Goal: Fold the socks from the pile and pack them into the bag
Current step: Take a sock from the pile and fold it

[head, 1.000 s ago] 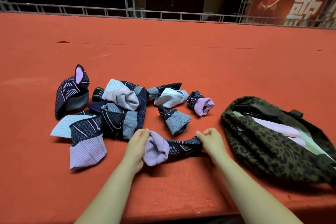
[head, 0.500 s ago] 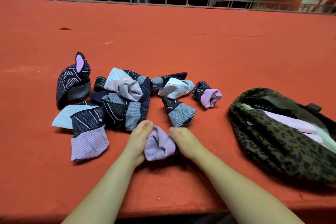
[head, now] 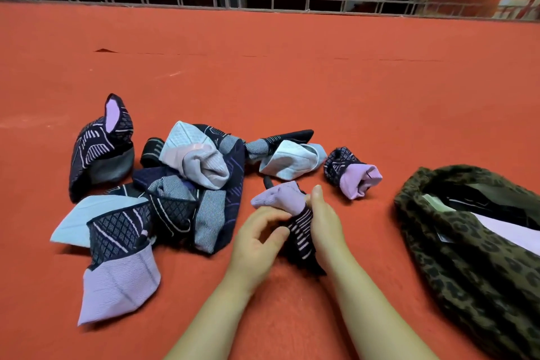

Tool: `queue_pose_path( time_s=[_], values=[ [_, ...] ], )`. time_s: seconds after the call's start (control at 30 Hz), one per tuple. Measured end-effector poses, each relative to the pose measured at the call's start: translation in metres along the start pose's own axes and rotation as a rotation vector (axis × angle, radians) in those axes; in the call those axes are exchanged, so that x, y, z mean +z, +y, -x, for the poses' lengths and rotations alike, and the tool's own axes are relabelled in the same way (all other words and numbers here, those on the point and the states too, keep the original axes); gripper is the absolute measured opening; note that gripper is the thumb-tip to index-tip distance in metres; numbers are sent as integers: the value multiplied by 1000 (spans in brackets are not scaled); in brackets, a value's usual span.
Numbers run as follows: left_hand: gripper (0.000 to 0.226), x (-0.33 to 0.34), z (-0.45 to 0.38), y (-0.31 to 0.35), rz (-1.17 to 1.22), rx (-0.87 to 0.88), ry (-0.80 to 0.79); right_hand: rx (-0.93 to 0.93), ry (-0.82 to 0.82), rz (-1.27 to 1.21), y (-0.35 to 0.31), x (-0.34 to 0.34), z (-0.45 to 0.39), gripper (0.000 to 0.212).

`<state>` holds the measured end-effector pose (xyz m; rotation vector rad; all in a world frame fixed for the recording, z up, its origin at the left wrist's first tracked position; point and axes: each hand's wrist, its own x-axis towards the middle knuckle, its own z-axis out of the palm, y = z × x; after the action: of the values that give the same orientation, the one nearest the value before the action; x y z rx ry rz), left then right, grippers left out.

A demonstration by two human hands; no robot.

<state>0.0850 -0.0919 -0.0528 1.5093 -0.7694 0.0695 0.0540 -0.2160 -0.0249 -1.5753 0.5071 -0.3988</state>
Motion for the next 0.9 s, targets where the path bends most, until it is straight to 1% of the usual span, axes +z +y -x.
queue_pose_path(
  time_s=[0.13,0.23,0.3,0.37,0.47,0.53,0.6,0.7,0.8,0.87,0.9],
  values=[
    [27,-7,-12,-23,-53,-12,-37,24,-315,-84,20,1,-6,55],
    [25,-12,-16,-34,-81,-65,-11,50,-422,-70,31,4,-12,67],
    [21,-15,-18,-35,-94,-56,6,62,-500,-64,38,1,-15,75],
    [18,-17,-18,-35,-114,-52,-11,60,-557,-97,42,-1,-15,77],
    [6,-22,-19,-37,-128,-70,-38,22,-641,-139,39,-3,-11,76],
    [6,-22,-18,-38,-98,-116,-44,58,-666,-175,38,-7,-9,75],
    [9,-20,-19,-37,36,-245,-4,73,-659,-192,37,-14,-12,77],
    [16,-22,-21,-37,202,-361,149,39,-698,-235,37,-23,-16,65],
    [17,-25,-25,-34,319,-427,309,38,-705,-269,37,-28,-20,59],
    [14,-27,-25,-30,351,-441,324,13,-713,-216,37,-30,-21,54],
    [10,-29,-24,-30,343,-435,288,7,-710,-196,36,-31,-21,54]
  ],
)
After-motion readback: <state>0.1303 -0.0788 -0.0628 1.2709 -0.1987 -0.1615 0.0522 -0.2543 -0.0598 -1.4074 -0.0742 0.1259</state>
